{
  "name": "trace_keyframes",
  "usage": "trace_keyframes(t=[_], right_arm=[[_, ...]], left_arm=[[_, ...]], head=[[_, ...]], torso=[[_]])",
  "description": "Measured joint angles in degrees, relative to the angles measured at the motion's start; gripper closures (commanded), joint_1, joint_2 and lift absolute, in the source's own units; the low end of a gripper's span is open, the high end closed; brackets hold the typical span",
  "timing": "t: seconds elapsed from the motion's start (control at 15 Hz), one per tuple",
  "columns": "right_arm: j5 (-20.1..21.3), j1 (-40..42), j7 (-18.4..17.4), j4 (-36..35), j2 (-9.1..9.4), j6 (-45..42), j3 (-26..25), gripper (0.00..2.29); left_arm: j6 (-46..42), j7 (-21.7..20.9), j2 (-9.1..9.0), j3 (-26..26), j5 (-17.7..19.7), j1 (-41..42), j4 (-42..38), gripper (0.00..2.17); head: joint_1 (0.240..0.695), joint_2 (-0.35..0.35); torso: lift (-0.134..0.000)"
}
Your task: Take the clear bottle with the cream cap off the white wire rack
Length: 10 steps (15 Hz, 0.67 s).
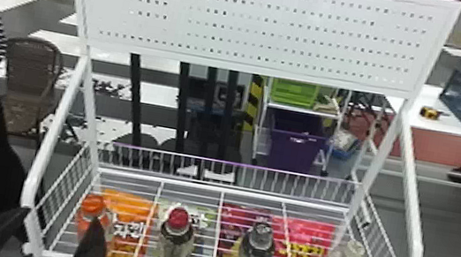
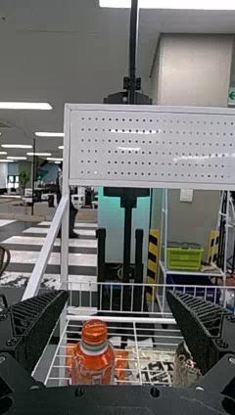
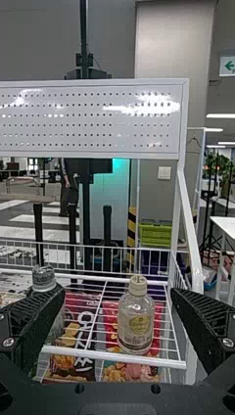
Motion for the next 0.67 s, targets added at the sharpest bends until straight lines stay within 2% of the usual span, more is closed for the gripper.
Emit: trace_keyframes(t=[0.67], right_arm=[[0.21, -0.91, 0.04, 0.9, 0.0, -0.21, 0.03, 0.1]], left_arm=[[0.0, 0.01, 0.0, -0.07, -0.01, 0.0, 0.02, 0.14]], head=[[0.499, 0.0]], torso=[[0.0]])
